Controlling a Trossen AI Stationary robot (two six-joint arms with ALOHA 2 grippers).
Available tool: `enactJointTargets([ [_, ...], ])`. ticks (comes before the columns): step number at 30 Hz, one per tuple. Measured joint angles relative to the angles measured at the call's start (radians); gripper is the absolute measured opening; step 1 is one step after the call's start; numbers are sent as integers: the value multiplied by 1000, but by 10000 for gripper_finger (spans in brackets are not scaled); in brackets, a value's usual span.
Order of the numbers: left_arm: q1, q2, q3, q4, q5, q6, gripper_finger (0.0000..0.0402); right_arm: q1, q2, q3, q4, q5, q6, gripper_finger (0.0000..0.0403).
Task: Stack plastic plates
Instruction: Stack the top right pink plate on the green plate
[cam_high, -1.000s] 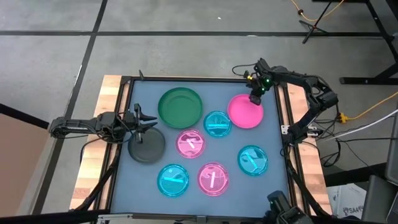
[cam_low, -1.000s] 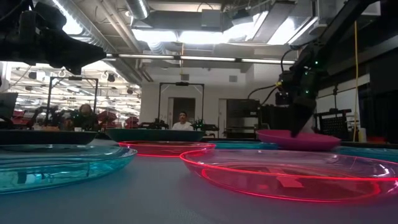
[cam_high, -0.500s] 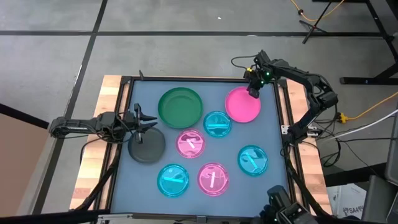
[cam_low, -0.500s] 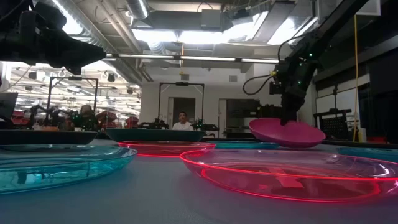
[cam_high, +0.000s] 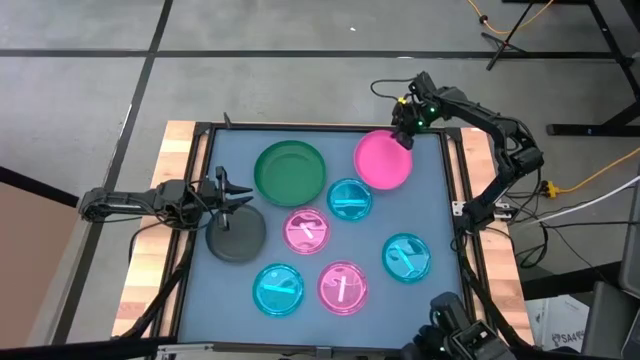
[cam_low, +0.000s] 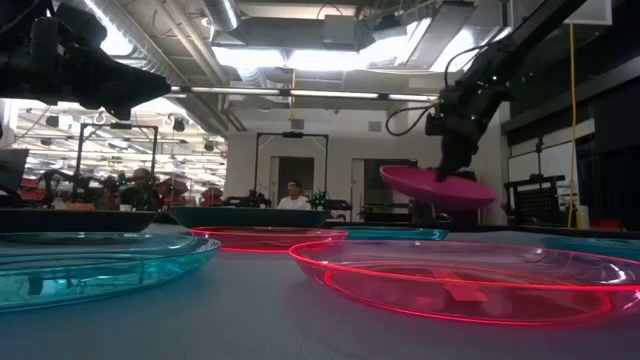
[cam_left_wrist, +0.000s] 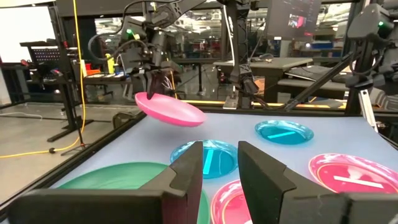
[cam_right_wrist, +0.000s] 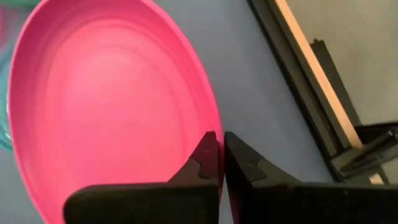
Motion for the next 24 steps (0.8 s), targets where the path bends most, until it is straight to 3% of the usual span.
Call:
enactJointTargets([
  [11,0,0,0,0,-2,0,94,105,0,5,98,-44,121,0],
  [24,0,0,0,0,-2,0,94,314,0,5,459,-50,363,0],
])
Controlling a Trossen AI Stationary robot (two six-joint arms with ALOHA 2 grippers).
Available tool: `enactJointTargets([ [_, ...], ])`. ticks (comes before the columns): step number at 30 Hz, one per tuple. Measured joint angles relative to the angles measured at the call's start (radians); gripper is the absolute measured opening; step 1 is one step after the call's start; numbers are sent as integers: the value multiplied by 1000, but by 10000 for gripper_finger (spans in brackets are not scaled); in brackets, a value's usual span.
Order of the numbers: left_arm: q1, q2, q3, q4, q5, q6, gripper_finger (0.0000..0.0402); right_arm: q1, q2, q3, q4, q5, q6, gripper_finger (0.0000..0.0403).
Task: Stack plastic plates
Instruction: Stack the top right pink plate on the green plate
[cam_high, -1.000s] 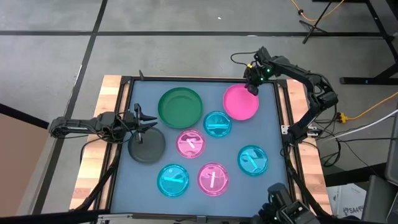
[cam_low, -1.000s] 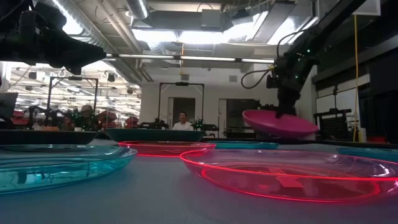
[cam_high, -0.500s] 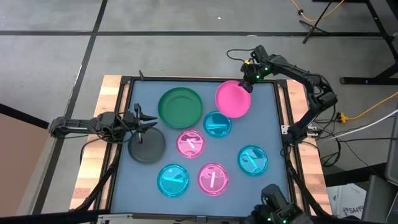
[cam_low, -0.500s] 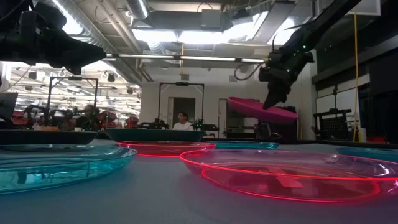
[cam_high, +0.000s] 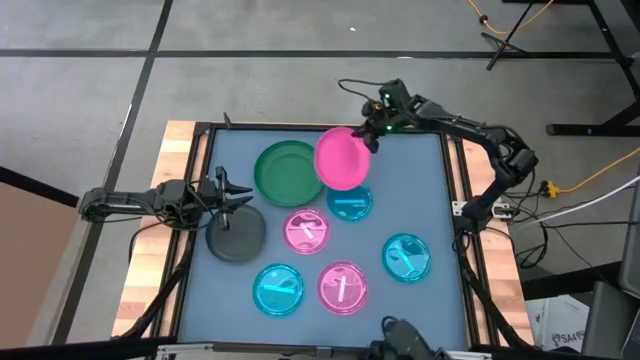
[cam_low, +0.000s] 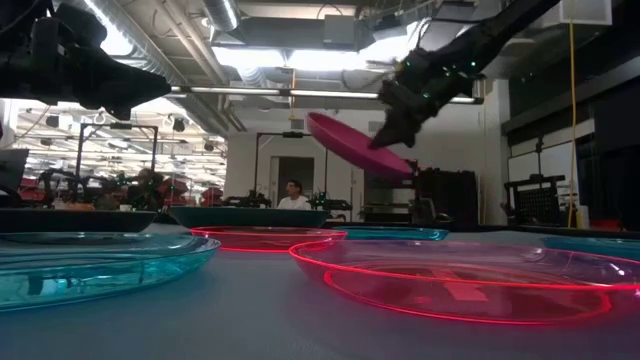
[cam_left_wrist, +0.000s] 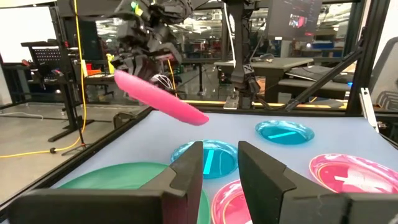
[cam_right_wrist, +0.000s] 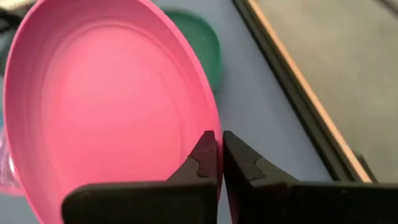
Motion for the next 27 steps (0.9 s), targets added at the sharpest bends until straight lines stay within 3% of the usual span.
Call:
enactJointTargets([
  [7,0,0,0,0,0,0,94,111,0,0,219,87,123,0],
  [15,0,0,0,0,0,0,94,211,9,0,328,225,149,0],
  [27,0,0,0,0,1,0,94,243,200,2,581,236,249,0],
])
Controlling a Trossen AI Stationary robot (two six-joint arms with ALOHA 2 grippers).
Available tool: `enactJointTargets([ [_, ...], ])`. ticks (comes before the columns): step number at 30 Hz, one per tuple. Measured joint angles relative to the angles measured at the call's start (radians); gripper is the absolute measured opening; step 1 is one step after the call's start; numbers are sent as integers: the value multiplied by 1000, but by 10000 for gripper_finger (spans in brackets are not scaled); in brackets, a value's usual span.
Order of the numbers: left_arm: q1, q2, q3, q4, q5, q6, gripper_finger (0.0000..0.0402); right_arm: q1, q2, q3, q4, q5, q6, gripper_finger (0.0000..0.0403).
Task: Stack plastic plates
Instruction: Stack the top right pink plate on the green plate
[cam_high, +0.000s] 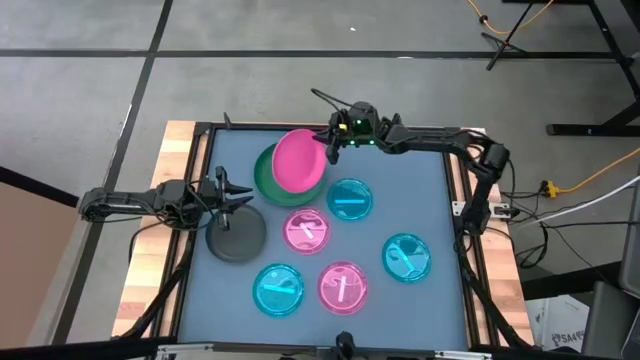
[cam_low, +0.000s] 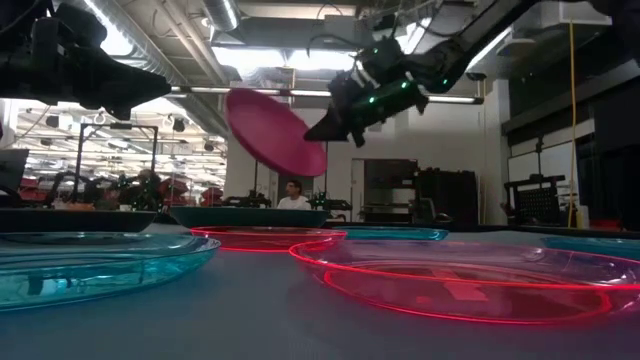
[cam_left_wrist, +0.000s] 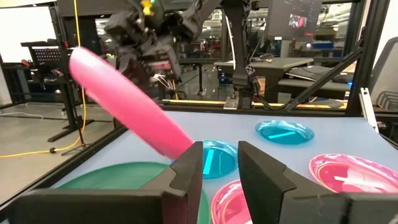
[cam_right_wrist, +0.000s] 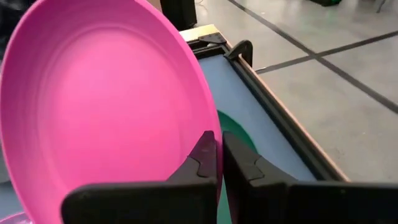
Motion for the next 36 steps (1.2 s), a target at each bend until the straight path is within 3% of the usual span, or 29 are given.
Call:
enactJointTargets([
  [13,0,0,0,0,0,-1,94,0,202,156,-48,-27,1,0],
  [24,0,0,0,0,0,-1,94,-1,212,160,-132,52,-43,0],
  [36,0,0,0,0,0,-1,94,0,212,160,-148,60,-57,0],
])
